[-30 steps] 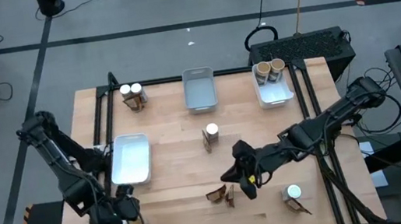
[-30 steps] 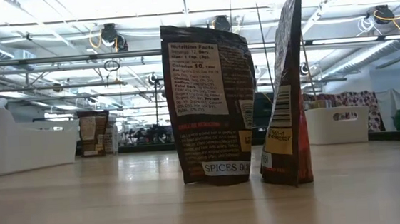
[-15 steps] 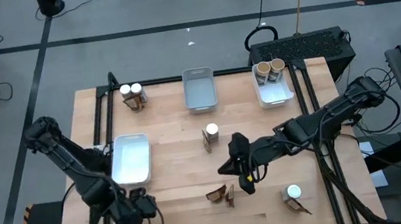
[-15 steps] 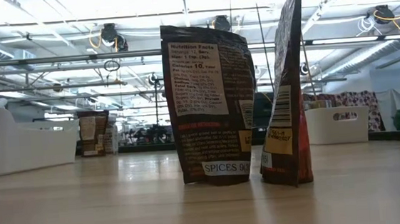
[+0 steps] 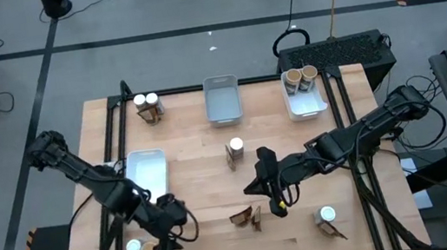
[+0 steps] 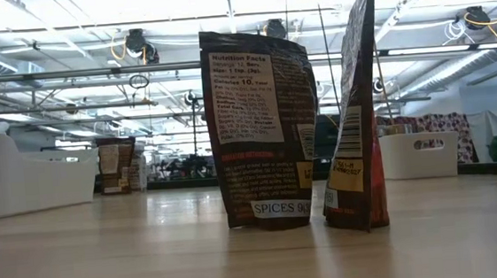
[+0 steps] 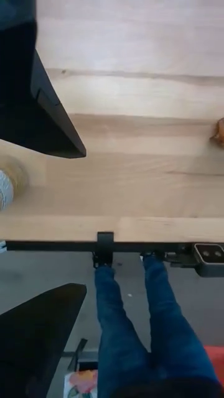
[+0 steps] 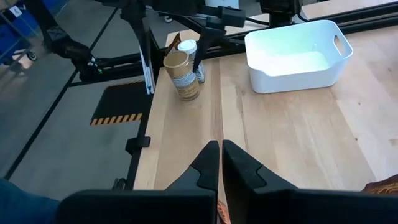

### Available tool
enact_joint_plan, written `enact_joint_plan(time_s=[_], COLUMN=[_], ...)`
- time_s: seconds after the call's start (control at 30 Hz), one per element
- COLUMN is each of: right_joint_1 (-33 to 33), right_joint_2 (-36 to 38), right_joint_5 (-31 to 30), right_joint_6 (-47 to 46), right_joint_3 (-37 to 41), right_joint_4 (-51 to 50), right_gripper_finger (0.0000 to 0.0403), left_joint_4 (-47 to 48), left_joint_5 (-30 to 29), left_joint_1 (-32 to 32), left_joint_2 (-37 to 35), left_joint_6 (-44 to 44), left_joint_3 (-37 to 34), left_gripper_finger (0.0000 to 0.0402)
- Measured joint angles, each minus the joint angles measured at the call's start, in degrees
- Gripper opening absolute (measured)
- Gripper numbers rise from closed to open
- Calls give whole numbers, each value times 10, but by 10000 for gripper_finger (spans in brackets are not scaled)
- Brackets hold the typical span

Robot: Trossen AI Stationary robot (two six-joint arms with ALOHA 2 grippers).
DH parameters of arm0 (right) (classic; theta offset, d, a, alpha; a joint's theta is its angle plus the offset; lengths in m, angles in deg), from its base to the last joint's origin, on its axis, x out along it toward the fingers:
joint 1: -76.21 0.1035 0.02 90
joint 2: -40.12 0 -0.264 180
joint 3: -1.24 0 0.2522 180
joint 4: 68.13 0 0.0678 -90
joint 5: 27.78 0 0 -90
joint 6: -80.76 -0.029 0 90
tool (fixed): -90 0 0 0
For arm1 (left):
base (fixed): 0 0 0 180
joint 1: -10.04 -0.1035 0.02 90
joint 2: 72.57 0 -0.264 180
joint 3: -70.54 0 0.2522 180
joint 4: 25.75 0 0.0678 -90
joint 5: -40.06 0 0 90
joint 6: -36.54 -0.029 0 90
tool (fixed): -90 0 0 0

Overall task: Sort spices by type
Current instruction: Put the gold spice bottle into the top white bin

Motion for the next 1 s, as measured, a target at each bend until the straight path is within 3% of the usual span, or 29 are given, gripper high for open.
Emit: enact_joint_plan(time_s=[0.63,1.0], right_joint_1=[-27,-30], right_joint_2=[0,0], right_joint_5=[0,-3], right_joint_6=[13,-2], right_joint_3=[0,0], right_joint_4=[-4,-3], right_gripper_finger=[0,0], left_joint_4=[8,44], left_joint_5=[-12,-14], left_joint_1=[-25,38], left_joint_2=[0,0], left_joint_6=[-62,-57], left_joint_3=[0,0], left_gripper_finger=[350,350])
